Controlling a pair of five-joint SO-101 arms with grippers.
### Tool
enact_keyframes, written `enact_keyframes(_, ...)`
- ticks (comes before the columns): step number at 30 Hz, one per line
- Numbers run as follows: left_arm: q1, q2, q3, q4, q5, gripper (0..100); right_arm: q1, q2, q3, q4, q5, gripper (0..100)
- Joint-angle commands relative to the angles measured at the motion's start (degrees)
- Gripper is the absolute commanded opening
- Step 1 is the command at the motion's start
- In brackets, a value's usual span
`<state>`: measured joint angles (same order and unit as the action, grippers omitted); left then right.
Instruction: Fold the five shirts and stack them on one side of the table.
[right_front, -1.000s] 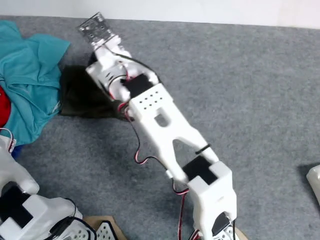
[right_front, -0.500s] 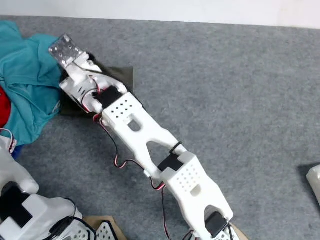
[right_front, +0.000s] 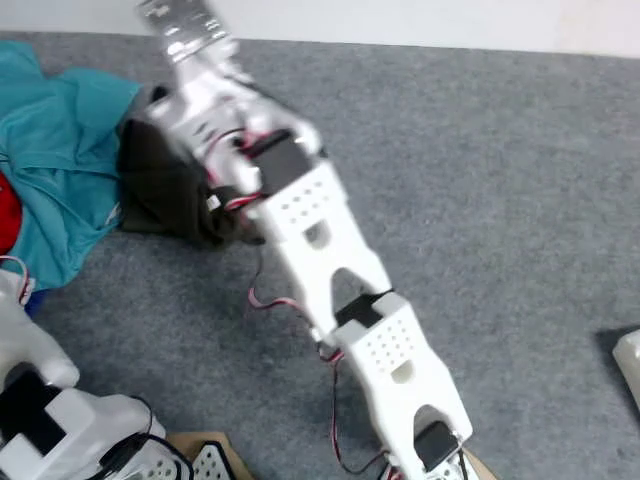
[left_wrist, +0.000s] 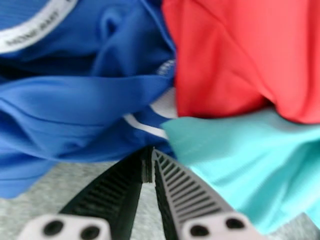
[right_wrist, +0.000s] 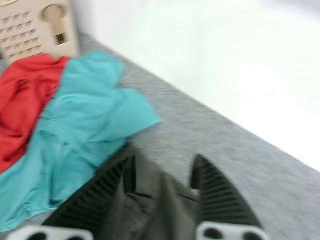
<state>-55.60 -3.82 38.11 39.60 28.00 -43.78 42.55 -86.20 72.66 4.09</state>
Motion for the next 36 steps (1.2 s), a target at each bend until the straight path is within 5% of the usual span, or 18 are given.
enact_keyframes(1, 10.51, -0.66, -0.66, -0.44, -4.04, 1, 5.58, -1.45, -14.37, 11.38, -0.35, 0.9)
enact_keyframes(9, 24.75, -0.48, -12.70, 6.86, -9.49, 1, 12.79, -10.51, -14.73, 28.70, -0.53, 0.5)
enact_keyframes(20, 39.52, -0.31, -36.00, 26.64, -9.67, 1, 28.97, -17.19, -9.10, 28.70, -4.92, 0.5)
enact_keyframes(30, 49.54, 3.30, -38.99, 29.45, -9.67, 1, 38.20, -50.33, 44.26, 28.09, -2.81, 0.6)
enact_keyframes(36, 51.82, 18.15, -51.30, 29.80, -9.67, 1, 45.23, -62.64, 80.57, 15.16, -2.81, 0.6)
